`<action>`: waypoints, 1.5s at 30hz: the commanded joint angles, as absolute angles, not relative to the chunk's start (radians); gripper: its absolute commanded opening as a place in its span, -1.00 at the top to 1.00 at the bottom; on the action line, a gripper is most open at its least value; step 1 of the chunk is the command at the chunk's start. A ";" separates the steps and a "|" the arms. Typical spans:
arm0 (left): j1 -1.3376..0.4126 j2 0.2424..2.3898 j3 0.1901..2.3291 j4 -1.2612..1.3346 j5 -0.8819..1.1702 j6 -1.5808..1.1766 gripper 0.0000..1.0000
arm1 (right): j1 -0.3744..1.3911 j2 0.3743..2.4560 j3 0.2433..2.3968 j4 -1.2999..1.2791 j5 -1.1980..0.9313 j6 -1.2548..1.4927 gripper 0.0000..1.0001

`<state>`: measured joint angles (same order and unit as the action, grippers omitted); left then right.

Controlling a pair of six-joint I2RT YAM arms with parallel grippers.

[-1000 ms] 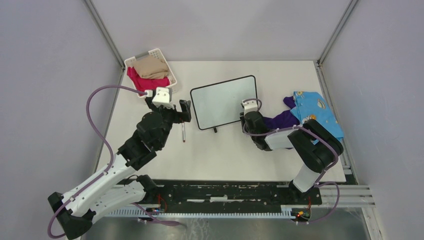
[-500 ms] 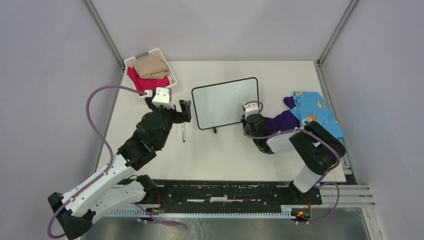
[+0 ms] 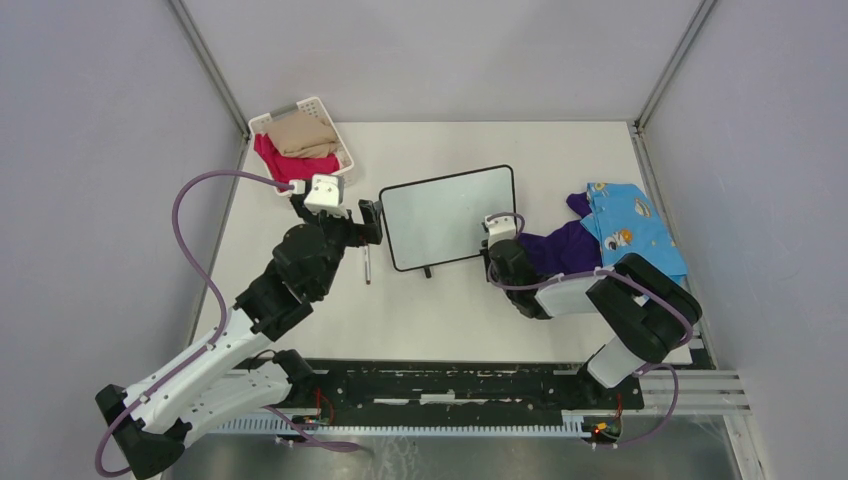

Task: Write a sentence on the whiteboard
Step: Move the whiteboard to the center of the board.

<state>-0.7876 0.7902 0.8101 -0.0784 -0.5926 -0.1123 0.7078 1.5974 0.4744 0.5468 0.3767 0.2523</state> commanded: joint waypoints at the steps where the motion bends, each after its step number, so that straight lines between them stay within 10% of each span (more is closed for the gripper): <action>1: -0.795 0.790 0.814 -0.037 -0.589 -0.099 -0.91 | 0.741 1.585 0.465 0.486 0.368 0.339 0.83; 19: -0.800 0.793 0.813 -0.037 -0.593 -0.100 -0.90 | 0.834 1.583 0.487 0.375 0.511 0.402 0.82; 29: -0.804 0.782 0.813 -0.040 -0.597 -0.094 -0.91 | 0.843 1.516 0.466 0.360 0.505 0.428 -0.21; 45: -0.815 0.839 0.815 -0.053 -0.842 -0.143 -0.99 | 0.875 0.951 0.257 0.226 0.420 0.359 -0.32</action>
<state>-0.8093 0.7994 0.8101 -0.0769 -0.6765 -0.1120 0.8707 1.0473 0.2962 0.2817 0.4469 0.3901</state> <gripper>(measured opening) 0.990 0.661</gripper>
